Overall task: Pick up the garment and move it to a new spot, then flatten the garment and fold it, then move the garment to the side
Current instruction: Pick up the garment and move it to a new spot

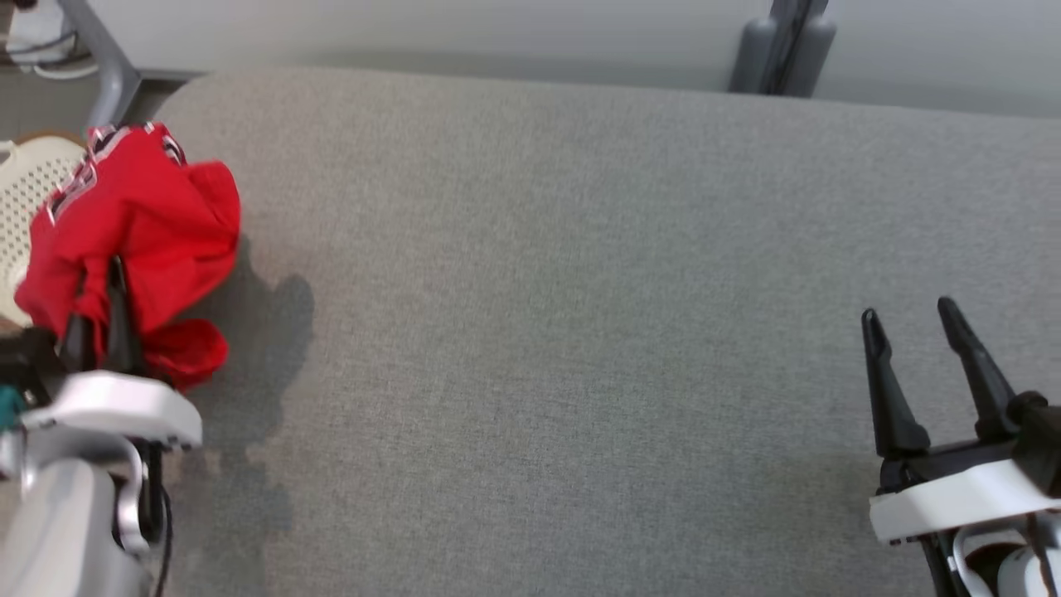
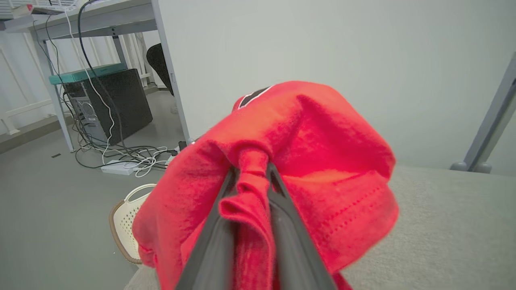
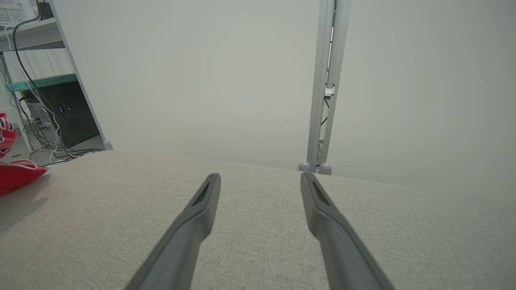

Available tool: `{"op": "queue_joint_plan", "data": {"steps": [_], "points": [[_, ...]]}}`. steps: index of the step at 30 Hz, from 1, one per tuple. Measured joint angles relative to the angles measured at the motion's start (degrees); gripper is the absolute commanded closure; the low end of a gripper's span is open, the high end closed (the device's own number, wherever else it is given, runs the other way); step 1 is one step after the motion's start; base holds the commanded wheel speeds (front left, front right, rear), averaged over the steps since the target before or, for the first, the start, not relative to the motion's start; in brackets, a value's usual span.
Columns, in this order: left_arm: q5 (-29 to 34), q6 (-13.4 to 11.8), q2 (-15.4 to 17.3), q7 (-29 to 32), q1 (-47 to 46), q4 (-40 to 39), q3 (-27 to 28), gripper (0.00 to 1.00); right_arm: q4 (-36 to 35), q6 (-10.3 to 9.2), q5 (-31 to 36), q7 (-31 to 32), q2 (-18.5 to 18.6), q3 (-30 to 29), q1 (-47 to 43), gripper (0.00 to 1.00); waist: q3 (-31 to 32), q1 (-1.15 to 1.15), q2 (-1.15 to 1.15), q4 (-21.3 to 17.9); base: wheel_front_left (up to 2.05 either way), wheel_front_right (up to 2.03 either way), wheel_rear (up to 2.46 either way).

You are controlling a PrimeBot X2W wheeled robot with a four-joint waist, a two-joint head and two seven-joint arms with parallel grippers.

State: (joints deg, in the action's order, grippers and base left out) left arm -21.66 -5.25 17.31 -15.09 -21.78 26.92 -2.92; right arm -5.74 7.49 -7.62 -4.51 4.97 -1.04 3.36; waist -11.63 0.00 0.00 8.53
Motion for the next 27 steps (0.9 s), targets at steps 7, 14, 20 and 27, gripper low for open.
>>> {"op": "queue_joint_plan", "data": {"steps": [7,14,20,27], "points": [[1.23,-3.49,-1.09,1.43,12.46,-13.14,-0.55,1.00,0.99,0.00,-0.36,-0.05,-0.82,0.74,-2.64,0.00,4.92,0.00,0.00,-2.20,0.00,0.00,0.00],[2.64,-5.38,-2.91,6.99,20.82,-24.28,-5.06,1.00,1.41,0.00,-0.79,-0.05,-1.30,1.14,-4.12,0.00,7.62,0.00,0.00,-6.78,0.00,0.00,0.00],[3.77,-2.78,-4.38,10.78,20.64,-26.15,-11.39,1.00,1.66,0.00,-1.55,-0.46,-1.71,2.31,-3.65,0.00,7.78,0.00,0.00,-11.96,0.00,0.00,0.00],[5.58,1.78,-8.36,12.63,10.29,-22.17,-18.80,1.00,2.61,0.00,-2.94,-2.12,-1.92,3.03,-1.77,0.00,5.50,0.00,0.00,-19.19,0.00,0.00,0.00]]}}
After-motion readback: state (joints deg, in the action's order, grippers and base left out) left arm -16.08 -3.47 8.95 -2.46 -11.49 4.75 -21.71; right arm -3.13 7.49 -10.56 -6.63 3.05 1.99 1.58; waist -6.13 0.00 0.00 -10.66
